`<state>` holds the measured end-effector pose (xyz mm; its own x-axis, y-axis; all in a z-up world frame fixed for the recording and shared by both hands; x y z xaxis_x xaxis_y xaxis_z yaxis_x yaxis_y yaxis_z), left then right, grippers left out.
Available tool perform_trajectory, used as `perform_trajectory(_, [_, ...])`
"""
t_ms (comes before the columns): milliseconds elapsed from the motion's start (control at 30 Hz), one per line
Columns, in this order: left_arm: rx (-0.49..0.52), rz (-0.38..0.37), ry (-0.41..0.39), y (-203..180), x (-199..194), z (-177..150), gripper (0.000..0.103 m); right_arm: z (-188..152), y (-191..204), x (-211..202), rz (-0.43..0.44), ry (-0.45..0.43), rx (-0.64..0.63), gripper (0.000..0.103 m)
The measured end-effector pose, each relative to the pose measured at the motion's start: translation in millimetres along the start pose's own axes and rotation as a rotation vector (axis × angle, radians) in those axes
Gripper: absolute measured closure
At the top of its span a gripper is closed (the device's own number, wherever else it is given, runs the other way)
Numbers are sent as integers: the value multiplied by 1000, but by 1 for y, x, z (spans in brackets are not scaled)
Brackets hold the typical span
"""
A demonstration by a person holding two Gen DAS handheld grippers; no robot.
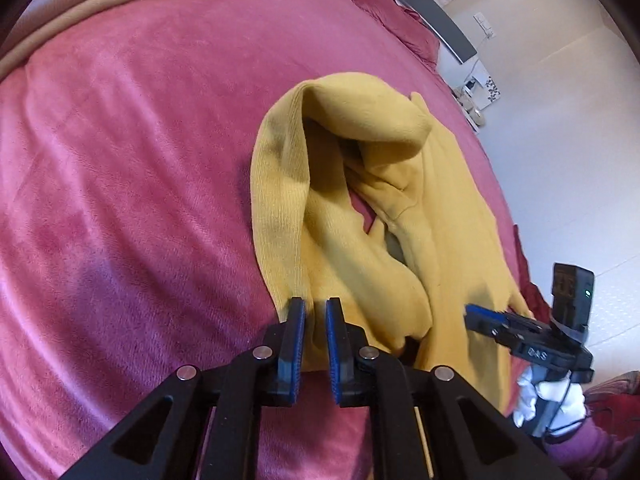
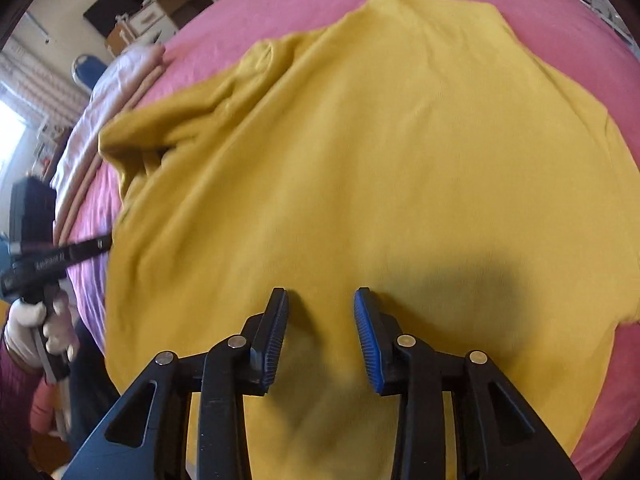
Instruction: Fold clothes
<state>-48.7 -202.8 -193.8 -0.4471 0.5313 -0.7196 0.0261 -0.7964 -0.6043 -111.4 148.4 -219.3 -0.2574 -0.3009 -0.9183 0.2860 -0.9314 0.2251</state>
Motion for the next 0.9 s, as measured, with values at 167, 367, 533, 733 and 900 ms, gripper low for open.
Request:
perform_trajectory(167, [-24, 46, -86, 4, -11, 1, 85, -3, 23, 7, 45, -22, -108, 15])
perform_trajectory(367, [53, 191, -148, -4, -13, 6, 85, -8, 54, 26, -82, 0, -320, 0])
perform_trajectory(533, [77, 258, -148, -1, 2, -2, 83, -5, 62, 36, -133, -20, -347, 0])
perform_trajectory(733, [78, 248, -179, -7, 7, -5, 73, 0, 64, 41, -127, -73, -340, 0])
perform_trajectory(900, [-34, 29, -229, -13, -2, -4, 73, 5, 65, 45, -116, -102, -337, 0])
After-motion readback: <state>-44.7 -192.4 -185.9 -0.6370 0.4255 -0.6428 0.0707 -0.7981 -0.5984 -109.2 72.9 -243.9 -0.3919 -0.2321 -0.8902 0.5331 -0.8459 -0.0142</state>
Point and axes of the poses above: each gripper's, at about its wrist camera, not at the fingertips, and x roughly the way its jaws point, y to its left, z to its top, the point moved 5 cm from there along x, roughly the way its jaws point, and after that the axes turned 4 degrees about -z, right-handed, at the moved point
